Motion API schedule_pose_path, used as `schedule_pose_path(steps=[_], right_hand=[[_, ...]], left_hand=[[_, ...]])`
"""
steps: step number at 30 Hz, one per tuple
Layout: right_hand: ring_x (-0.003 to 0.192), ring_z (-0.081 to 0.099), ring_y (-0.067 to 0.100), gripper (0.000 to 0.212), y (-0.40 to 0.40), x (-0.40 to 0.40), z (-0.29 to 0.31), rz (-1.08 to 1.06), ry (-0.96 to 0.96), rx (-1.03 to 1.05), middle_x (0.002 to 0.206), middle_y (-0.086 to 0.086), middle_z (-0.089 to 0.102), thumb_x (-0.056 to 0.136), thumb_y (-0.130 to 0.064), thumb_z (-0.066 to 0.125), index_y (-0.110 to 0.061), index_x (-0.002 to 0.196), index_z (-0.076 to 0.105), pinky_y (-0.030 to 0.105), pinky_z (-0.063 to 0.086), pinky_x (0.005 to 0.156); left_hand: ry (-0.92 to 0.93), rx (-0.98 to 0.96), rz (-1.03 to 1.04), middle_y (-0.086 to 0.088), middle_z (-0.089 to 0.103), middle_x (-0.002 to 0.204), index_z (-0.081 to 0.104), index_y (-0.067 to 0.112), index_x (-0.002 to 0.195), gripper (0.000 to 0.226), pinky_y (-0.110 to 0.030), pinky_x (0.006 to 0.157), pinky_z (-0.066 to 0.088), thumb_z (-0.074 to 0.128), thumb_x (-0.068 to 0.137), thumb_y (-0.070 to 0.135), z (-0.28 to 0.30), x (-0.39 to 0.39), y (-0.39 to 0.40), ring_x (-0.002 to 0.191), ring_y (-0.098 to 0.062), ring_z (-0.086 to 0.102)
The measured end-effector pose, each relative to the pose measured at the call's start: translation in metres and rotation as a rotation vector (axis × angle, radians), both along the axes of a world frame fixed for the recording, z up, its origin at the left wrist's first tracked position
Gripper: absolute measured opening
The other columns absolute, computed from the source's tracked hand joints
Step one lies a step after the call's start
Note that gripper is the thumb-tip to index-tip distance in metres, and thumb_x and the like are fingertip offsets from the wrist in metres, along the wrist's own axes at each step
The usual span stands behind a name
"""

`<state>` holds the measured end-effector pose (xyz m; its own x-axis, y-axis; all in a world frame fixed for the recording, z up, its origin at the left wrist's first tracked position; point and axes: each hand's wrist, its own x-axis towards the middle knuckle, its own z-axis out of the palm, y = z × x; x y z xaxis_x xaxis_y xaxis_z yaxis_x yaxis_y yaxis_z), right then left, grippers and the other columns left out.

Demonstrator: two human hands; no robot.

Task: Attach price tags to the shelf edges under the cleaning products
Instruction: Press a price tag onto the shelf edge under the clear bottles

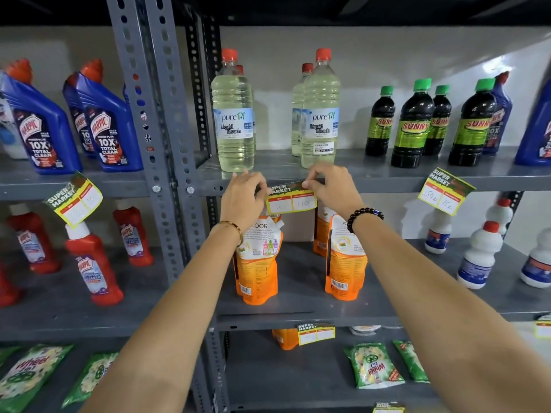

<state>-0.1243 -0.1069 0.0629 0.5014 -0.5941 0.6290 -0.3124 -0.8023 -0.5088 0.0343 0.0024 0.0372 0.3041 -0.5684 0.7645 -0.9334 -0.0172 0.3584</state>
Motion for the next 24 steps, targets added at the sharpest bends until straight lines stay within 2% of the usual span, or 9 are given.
schedule_pose_path(steps=[3,5,7,10,12,15,19,24], right_hand=[[0.100,0.061,0.028,0.010,0.007,0.003,-0.005,0.010,0.034,-0.008,0.100,0.016,0.071,0.079,-0.014,0.067,-0.008,0.072,0.065,0.029,0.044,0.081],[0.103,0.059,0.029,0.011,0.010,0.005,-0.007,-0.001,0.033,-0.031,0.099,0.015,0.071,0.079,-0.014,0.067,-0.007,0.071,0.066,0.035,0.042,0.092],[0.102,0.058,0.030,0.012,0.012,0.007,-0.006,-0.014,0.018,-0.027,0.099,0.015,0.071,0.078,-0.014,0.068,-0.004,0.070,0.067,0.041,0.040,0.098],[0.100,0.057,0.030,0.011,0.014,0.008,-0.004,-0.043,-0.016,0.001,0.101,0.015,0.071,0.079,-0.012,0.067,-0.004,0.071,0.067,0.037,0.036,0.097],[0.100,0.057,0.030,0.011,0.015,0.009,-0.003,-0.061,-0.021,0.019,0.102,0.015,0.070,0.080,-0.013,0.066,-0.005,0.072,0.066,0.038,0.039,0.096],[0.099,0.058,0.030,0.012,0.015,0.012,-0.001,-0.082,-0.036,0.037,0.102,0.015,0.069,0.079,-0.014,0.066,-0.004,0.073,0.065,0.042,0.043,0.096],[0.096,0.058,0.028,0.012,0.015,0.014,0.000,-0.105,-0.057,0.040,0.102,0.014,0.068,0.079,-0.013,0.067,-0.006,0.069,0.063,0.043,0.043,0.096],[0.077,0.052,0.019,0.016,0.012,0.017,-0.001,-0.126,-0.079,0.007,0.080,0.005,0.061,0.076,-0.013,0.069,-0.009,0.065,0.059,0.047,0.046,0.091]], left_hand=[[-0.073,0.090,0.006,0.001,0.063,0.084,0.051,0.016,0.075,0.014,-0.041,0.084,0.046,0.059,0.087,0.019,0.002,0.010,0.004,0.080,-0.014,0.047],[-0.080,0.112,0.021,0.007,0.061,0.082,0.051,0.018,0.076,0.013,-0.035,0.070,0.045,0.058,0.087,0.020,0.004,0.014,0.005,0.081,-0.015,0.050],[-0.082,0.108,0.049,0.011,0.056,0.076,0.052,0.019,0.076,0.012,-0.032,0.064,0.043,0.057,0.087,0.020,0.006,0.015,0.004,0.078,-0.016,0.050],[-0.073,0.090,0.095,0.009,0.059,0.074,0.052,0.020,0.076,0.013,-0.030,0.063,0.038,0.058,0.087,0.022,0.009,0.013,0.002,0.069,-0.016,0.049],[-0.063,0.080,0.119,0.008,0.063,0.074,0.052,0.021,0.074,0.014,-0.029,0.063,0.036,0.058,0.087,0.023,0.012,0.011,0.001,0.066,-0.015,0.049],[-0.044,0.072,0.145,0.006,0.064,0.076,0.051,0.021,0.074,0.015,-0.030,0.062,0.035,0.059,0.086,0.023,0.014,0.009,-0.001,0.065,-0.017,0.048],[-0.038,0.081,0.177,0.003,0.066,0.079,0.052,0.020,0.074,0.014,-0.031,0.063,0.035,0.059,0.086,0.023,0.016,0.008,-0.003,0.066,-0.018,0.049],[-0.020,0.068,0.193,-0.001,0.065,0.082,0.054,0.017,0.077,0.010,-0.032,0.065,0.034,0.059,0.085,0.020,0.016,0.004,-0.006,0.073,-0.026,0.058]])
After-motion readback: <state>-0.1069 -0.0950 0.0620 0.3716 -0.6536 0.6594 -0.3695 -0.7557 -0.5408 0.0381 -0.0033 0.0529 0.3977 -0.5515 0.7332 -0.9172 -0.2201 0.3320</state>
